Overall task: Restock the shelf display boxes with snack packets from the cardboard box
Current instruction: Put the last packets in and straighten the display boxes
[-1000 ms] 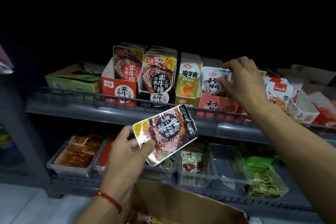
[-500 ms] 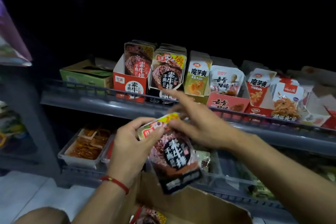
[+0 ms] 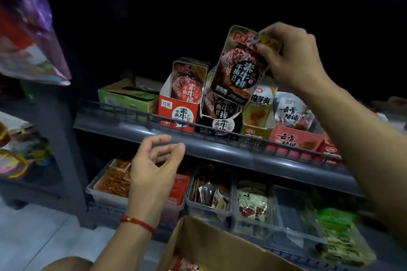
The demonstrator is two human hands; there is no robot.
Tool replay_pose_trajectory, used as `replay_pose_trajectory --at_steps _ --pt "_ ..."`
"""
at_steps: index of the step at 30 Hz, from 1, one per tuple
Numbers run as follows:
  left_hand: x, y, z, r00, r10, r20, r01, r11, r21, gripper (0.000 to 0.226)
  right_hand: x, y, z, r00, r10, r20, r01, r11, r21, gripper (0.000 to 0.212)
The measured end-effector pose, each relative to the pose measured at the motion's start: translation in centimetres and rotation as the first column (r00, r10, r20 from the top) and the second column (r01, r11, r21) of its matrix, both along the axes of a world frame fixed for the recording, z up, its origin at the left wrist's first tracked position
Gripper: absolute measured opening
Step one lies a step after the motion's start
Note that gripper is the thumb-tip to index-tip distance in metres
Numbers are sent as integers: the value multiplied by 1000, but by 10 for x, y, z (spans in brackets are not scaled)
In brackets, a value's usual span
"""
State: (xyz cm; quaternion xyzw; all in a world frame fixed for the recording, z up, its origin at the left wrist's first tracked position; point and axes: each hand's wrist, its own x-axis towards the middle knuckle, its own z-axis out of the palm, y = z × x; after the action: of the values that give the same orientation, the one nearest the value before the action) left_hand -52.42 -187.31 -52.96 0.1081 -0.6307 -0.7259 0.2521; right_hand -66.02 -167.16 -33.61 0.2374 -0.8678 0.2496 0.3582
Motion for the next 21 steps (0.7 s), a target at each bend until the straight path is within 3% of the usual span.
replay_pose_trajectory --at_steps 9,15,18,20,21 --pt "-1 -4 -2 997 -3 77 2 1000 17 21 -41 -28 -58 992 -93 86 64 953 298 24" --pt "-3 -7 -4 985 -45 165 51 998 -36 21 -44 -31 -75 978 -163 -131 202 902 381 38" --pt "-5 -9 -9 946 -126 297 185 966 -180 18 -33 -32 -78 955 -110 -277 216 894 392 35" --pt "-5 -10 -15 893 -181 412 345 863 -369 17 -11 -32 -83 938 9 -346 137 908 395 31" --pt "-3 -9 -21 858 -191 478 434 766 -474 17 3 -31 -91 943 80 -323 60 914 402 28"
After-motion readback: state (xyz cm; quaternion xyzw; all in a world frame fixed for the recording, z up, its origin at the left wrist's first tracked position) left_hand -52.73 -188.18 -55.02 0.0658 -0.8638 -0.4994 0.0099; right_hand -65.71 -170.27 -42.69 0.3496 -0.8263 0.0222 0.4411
